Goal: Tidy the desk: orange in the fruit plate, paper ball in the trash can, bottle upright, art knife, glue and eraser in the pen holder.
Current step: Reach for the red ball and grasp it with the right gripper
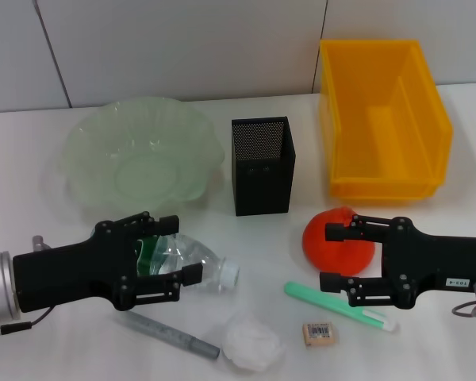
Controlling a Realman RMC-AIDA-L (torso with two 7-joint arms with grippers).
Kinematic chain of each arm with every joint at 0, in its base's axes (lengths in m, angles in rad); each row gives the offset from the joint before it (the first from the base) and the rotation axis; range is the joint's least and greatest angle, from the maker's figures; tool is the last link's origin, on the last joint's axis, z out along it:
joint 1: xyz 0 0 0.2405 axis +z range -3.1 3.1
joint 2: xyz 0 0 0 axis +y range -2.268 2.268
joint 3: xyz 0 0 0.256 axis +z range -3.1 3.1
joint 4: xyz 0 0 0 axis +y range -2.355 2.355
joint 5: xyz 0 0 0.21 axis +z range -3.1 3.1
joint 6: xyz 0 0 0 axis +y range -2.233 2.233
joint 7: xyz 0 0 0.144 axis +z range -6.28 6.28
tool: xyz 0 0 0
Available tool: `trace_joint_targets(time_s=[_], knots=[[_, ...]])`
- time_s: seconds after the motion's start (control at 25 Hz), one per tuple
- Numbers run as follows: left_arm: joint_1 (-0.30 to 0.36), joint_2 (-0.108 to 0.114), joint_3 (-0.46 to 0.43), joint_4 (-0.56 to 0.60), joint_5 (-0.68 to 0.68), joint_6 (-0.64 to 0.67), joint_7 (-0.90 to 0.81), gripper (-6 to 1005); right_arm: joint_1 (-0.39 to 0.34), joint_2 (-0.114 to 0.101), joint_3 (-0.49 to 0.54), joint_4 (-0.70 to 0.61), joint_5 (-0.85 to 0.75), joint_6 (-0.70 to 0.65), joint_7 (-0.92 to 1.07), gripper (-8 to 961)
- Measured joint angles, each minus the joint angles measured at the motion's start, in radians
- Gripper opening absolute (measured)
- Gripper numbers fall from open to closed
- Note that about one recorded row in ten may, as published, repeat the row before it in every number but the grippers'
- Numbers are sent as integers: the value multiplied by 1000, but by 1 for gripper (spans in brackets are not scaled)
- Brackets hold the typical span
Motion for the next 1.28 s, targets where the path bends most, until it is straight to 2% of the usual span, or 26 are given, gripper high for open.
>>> trace_joint_targets(time_s=[0.32, 0.4, 0.44, 0.48, 0.68, 1.16, 1.28], knots=[[12, -1, 8, -5, -35, 4, 27, 859, -42, 7, 44, 20, 6, 0, 0, 781], [12, -1, 9, -22, -36, 2, 35, 859, -71, 22, 149, 36, 7, 7, -15, 781], [12, -1, 9, -22, -36, 2, 35, 859, -71, 22, 149, 36, 7, 7, -15, 781], [11, 0, 5, -39, -39, 1, 47, 859, -87, 29, 235, 36, 8, 15, -34, 781], [10, -2, 10, -47, -39, -2, 54, 859, -109, 32, 311, 2, 13, 65, -69, 780], [3, -2, 9, -77, -39, 1, 66, 859, -60, 33, 290, -102, 9, 242, -96, 732], [6, -2, 9, -78, -39, 2, 71, 859, -33, 33, 228, -133, 9, 314, -104, 718]])
